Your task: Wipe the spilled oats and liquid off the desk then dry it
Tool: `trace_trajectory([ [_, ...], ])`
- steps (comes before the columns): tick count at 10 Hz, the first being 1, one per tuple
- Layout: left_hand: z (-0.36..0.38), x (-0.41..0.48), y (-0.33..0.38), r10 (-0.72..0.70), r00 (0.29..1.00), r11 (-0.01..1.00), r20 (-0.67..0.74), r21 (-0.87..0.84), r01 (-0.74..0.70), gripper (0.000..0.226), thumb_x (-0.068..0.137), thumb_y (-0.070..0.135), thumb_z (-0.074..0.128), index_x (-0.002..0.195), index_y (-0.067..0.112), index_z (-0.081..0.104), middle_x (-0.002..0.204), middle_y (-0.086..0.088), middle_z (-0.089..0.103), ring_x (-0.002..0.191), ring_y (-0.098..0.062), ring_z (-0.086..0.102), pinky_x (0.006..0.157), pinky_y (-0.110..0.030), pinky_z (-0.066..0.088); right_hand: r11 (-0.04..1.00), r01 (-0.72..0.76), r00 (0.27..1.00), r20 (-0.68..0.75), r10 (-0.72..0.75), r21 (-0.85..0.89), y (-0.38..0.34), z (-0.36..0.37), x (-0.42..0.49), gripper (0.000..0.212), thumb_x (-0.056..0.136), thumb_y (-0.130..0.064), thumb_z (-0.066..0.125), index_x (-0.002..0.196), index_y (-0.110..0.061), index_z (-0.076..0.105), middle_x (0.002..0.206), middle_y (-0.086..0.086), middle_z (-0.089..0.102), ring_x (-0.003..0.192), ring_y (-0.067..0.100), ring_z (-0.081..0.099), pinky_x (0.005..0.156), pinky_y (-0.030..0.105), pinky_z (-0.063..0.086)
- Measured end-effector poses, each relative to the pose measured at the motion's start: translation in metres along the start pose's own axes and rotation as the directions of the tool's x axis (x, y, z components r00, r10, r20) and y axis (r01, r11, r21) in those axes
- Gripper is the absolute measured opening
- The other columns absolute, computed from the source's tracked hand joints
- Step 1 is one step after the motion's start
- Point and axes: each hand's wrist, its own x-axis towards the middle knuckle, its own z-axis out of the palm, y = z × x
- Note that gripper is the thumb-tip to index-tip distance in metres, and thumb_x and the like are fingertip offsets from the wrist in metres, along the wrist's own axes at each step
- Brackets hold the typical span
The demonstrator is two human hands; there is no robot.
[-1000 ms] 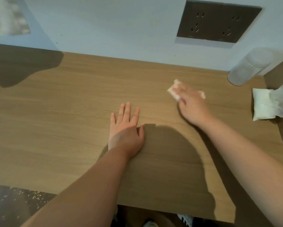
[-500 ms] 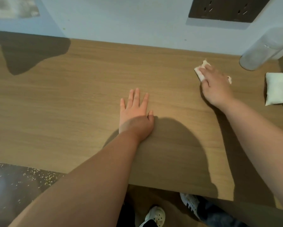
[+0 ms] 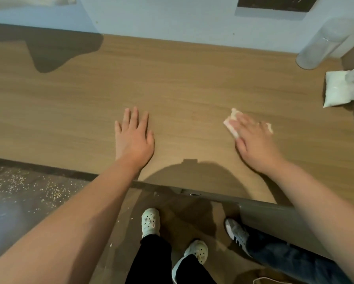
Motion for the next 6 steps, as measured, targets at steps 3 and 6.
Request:
trace_trajectory([
  [3,0.002,-0.003,-0.007,-0.088,0.995,0.99,-0.052,-0.116,0.081,0.057,0.103,0.032,0.029,0.156,0.022,0.012,0.164,-0.005,0.003,0.151,-0.019,-0.003,0.122,-0.044,0.003,0.949,0.315,0.949,0.015,-0.315,0.016,-0.137,0.04,0.006,0.055,0.098,-0.016,0.037,0.152,-0.022,0.029,0.163,0.003,0.017,0.149,0.022,0.017,0.12,0.05,0.011],
  [6,-0.002,-0.004,-0.002,-0.043,0.998,0.999,0.035,-0.015,0.044,0.061,0.099,0.049,0.025,0.156,0.03,0.01,0.164,-0.001,-0.002,0.15,-0.021,-0.009,0.121,-0.049,0.001,0.99,0.115,0.988,0.097,-0.123,0.086,-0.131,0.008,0.067,0.053,0.103,-0.027,0.03,0.155,-0.025,0.019,0.165,-0.002,0.007,0.151,0.015,0.0,0.12,0.052,-0.004],
])
